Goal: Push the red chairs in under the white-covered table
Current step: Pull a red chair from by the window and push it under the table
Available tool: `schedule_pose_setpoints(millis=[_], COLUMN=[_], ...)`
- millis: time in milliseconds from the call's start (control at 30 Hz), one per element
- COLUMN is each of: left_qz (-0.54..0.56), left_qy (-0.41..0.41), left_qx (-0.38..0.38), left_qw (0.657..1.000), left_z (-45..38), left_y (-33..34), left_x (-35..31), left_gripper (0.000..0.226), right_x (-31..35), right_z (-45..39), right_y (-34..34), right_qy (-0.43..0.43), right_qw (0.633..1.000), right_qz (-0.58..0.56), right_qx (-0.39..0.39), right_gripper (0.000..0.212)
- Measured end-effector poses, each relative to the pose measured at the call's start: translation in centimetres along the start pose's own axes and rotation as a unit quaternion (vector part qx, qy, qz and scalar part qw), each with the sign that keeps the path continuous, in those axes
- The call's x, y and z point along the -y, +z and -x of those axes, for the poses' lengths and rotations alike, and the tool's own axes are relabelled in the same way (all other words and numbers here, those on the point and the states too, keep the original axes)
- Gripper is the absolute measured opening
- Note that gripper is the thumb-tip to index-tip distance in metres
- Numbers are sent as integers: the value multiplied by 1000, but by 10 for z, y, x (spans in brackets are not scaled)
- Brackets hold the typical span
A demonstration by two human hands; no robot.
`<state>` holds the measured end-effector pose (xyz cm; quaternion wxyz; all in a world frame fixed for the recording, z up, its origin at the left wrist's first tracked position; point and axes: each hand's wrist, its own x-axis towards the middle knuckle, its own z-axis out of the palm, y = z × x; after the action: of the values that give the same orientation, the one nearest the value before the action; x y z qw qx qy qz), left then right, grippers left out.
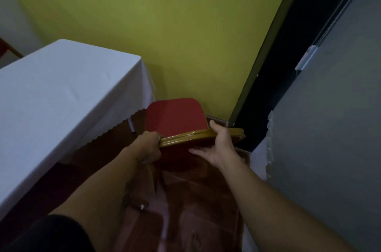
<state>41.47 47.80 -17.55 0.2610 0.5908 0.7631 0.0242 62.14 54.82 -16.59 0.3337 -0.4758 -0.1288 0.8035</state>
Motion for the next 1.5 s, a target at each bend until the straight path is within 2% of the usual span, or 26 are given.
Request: schedule_pose_setpoints(millis=[67, 133, 233, 333, 500, 700, 967, 1100, 1267, 1367, 1500], left_qz=[-6, -5, -27, -62, -59, -49, -34, -23, -29, -29, -41], left_qy=[5, 7, 19, 40, 63, 68, 31, 31, 47, 59, 67], left_qx=[-10, -13, -7, -1, 12, 23, 8, 3, 33, 22, 15], left_qw=[1000, 1000, 999, 997, 996, 996, 999, 999, 998, 998, 997], left_z=[2, 4, 10, 14, 15, 19, 25, 23, 17, 11, 8], left_y=[1, 1, -2, -3, -2, -2, -11, -21, -12, -10, -7], left_x=[-1, -3, -10, -23, -51, -65, -61, -66, -80, -88, -103], left_gripper=[41, 38, 22, 13, 16, 9, 15, 23, 28, 24, 30], right_x=[-12, -17, -14, -2, 26, 48, 58, 67, 76, 86, 99], right_z=[-4, -8, -11, -9, -8, -9, -16, -23, -37, -40, -38], right_y=[14, 25, 31, 27, 13, 8, 33, 39, 18, 14, 9], right_qy=[21, 27, 9, -16, -55, -34, -20, -8, 1, -3, -6], right_qw=[1000, 999, 996, 993, 987, 977, 964, 963, 963, 958, 952], right_qz=[-18, -24, 5, 56, 128, 205, 264, 270, 269, 285, 307], right_qx=[0, -31, -90, -103, -82, -53, -17, -17, -25, -17, -19], right_gripper=[52, 56, 53, 50, 28, 23, 9, 10, 9, 11, 12])
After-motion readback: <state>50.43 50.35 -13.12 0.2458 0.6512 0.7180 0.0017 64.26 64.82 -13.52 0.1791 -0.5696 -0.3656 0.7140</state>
